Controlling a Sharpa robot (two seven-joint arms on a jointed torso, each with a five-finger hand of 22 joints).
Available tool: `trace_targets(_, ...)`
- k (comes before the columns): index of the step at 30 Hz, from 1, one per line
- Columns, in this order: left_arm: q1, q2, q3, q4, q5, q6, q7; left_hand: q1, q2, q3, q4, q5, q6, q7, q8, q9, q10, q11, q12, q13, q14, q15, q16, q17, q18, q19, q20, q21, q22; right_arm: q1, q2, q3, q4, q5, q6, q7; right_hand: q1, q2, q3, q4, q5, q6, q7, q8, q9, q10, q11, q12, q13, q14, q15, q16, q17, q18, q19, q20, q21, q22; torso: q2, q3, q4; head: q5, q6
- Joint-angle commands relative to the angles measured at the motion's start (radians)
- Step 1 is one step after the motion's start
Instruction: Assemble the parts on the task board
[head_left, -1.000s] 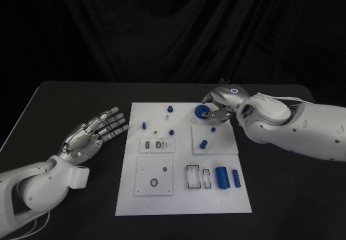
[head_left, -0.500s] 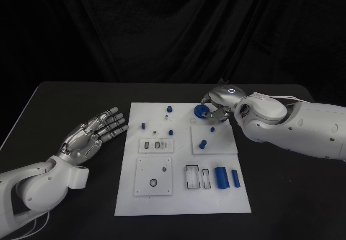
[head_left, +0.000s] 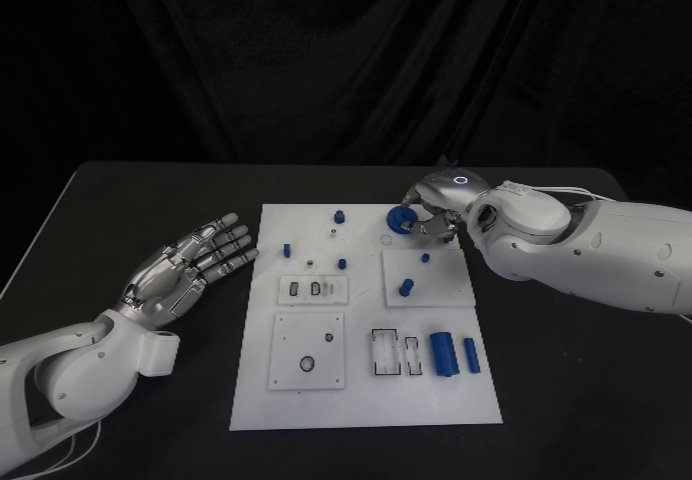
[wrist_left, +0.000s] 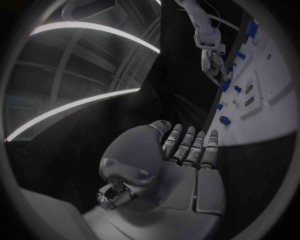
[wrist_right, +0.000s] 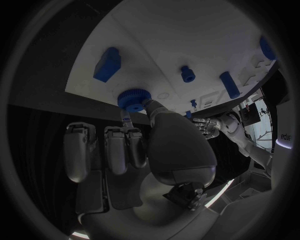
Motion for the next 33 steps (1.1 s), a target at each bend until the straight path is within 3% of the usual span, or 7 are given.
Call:
trace_targets(1,0.001,0.002,0.0,0.0,-0.001,0.019,0.109,-0.011,-0.003,0.004,0.001,0.002,0.003,0.005,0.005,0.001,0.001,0.007,0.005,0.001,0.0,0.004,0.003,-0.001,-0.01,-0.002,0.001,-0.004,-0.002,-0.002,0.001,-0.002,-0.005,0.013,0.02,0.007,0.004,0.005,0.014,-0.003,0.019,0.043,-0.011,0.021,0.011,0.104,-0.007,0.003,0.263,0.103,0.0,0.003,0.263,0.009,0.021,0.0,-0.007,0.186,0.001,0.0,0.0006,-0.001,0.0)
trace_targets(5,0.001,0.002,0.0,-0.001,-0.001,0.019,0.109,-0.011,-0.003,0.004,0.001,0.002,0.003,0.005,0.005,0.001,0.001,0.007,0.005,0.001,0.0,0.004,0.003,-0.001,-0.01,-0.002,0.001,-0.004,-0.002,-0.002,-0.001,-0.002,-0.005,0.015,0.003,0.017,0.024,0.008,0.039,-0.031,0.053,0.143,-0.043,0.07,0.044,0.104,-0.035,0.003,0.263,0.103,-0.023,0.003,0.263,0.009,0.021,-0.021,-0.008,0.187,0.001,0.0006,-0.0001,0.001,0.0)
trace_targets(8,0.001,0.001,0.0,-0.001,-0.001,0.019,0.109,-0.011,-0.003,0.004,0.001,0.002,0.003,0.005,0.005,0.001,0.001,0.007,0.005,0.001,0.0,0.004,0.003,-0.001,-0.01,-0.002,0.001,-0.004,-0.002,-0.002,-0.007,-0.002,-0.001,0.015,-0.016,0.027,0.036,0.008,0.046,-0.049,0.058,0.177,-0.052,0.091,0.066,0.104,-0.039,0.003,0.263,0.103,-0.029,0.003,0.263,0.008,0.023,-0.028,-0.007,0.19,0.001,0.0006,0.0,0.004,0.001)
trace_targets(13,0.001,-0.003,0.0,0.002,-0.001,0.018,0.108,-0.011,-0.003,0.004,0.001,0.002,0.003,0.005,0.005,0.001,0.001,0.007,0.005,0.001,0.0,0.004,0.003,-0.001,-0.01,-0.002,0.001,-0.004,-0.002,0.001,-0.023,-0.002,0.015,0.015,-0.06,0.037,0.046,0.006,0.052,-0.066,0.08,0.198,-0.057,0.106,0.088,0.104,-0.038,0.003,0.263,0.103,-0.03,0.003,0.263,0.002,0.038,-0.03,0.008,0.204,0.001,0.0007,0.0002,0.005,0.0)
trace_targets(22,0.001,-0.009,0.0,0.008,-0.001,0.013,0.11,-0.013,-0.002,0.007,0.0,0.002,0.005,0.006,0.005,0.001,0.002,0.008,0.007,0.001,-0.001,0.004,0.003,-0.001,-0.01,-0.002,0.0,-0.004,-0.001,0.046,-0.048,-0.002,0.071,0.023,-0.102,0.05,0.042,0.006,0.055,-0.072,0.094,0.216,-0.062,0.119,0.108,0.104,-0.039,0.003,0.263,0.103,-0.03,0.003,0.263,-0.002,0.049,-0.03,0.02,0.215,0.001,0.0012,-0.0002,0.004,0.002)
trace_targets(28,0.001,-0.009,0.0,0.009,-0.001,0.012,0.109,-0.013,-0.002,0.007,0.0,0.002,0.005,0.006,0.005,0.001,0.002,0.008,0.007,0.001,-0.001,0.004,0.003,-0.001,-0.01,-0.002,0.0,-0.004,-0.001,0.062,-0.043,-0.002,0.111,0.045,-0.092,0.062,0.039,0.005,0.055,-0.072,0.102,0.215,-0.062,0.119,0.112,0.104,-0.04,0.003,0.263,0.103,-0.031,0.003,0.263,-0.003,0.052,-0.031,0.023,0.217,0.0,0.0007,-0.0029,0.007,0.004)
trace_targets(33,0.001,-0.009,0.0,0.01,-0.001,0.011,0.109,-0.014,-0.003,0.009,0.0,0.002,0.008,0.006,0.006,0.002,0.003,0.008,0.009,0.002,0.0,0.004,0.004,-0.001,-0.011,-0.001,0.0,-0.004,-0.001,0.065,-0.026,-0.002,0.131,0.051,-0.061,0.067,0.038,0.004,0.055,-0.072,0.104,0.215,-0.062,0.119,0.113,0.104,-0.04,0.003,0.263,0.103,-0.031,0.003,0.263,-0.002,0.05,-0.031,0.021,0.216,0.001,-0.0002,-0.0011,0.006,0.005)
